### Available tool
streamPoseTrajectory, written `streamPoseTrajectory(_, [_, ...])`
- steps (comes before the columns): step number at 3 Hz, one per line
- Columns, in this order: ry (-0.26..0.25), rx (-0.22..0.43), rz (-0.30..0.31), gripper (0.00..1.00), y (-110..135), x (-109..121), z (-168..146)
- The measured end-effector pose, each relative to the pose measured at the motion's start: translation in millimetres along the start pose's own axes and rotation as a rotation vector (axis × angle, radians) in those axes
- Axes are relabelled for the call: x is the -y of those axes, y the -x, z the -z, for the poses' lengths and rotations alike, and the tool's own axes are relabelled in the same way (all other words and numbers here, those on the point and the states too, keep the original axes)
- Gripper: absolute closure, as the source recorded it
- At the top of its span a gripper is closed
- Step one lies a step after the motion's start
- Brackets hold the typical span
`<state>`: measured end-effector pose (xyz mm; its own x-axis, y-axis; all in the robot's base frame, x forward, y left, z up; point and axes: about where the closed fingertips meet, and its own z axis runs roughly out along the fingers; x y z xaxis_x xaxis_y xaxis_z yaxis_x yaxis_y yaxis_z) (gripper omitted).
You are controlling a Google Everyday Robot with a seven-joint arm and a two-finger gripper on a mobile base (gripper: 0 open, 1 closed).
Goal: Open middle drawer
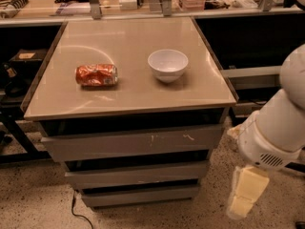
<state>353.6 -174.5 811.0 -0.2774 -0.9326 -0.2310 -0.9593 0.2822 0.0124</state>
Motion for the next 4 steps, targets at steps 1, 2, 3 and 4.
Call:
streamPoseTrajectory(1, [0.087, 0.028, -0.039, 0.00, 1.7, -23.2, -69.6])
streamPoseTrajectory(2, [0.143, 0.056, -0.063, 0.00, 8.8, -33.4, -130.9])
streamPoseTrajectory(3, [0.172, 0.089, -0.076, 0.00, 20.8, -33.4, -178.1])
streamPoseTrajectory(4, [0.172, 0.089, -0.076, 0.00, 20.8, -33.4, -178.1])
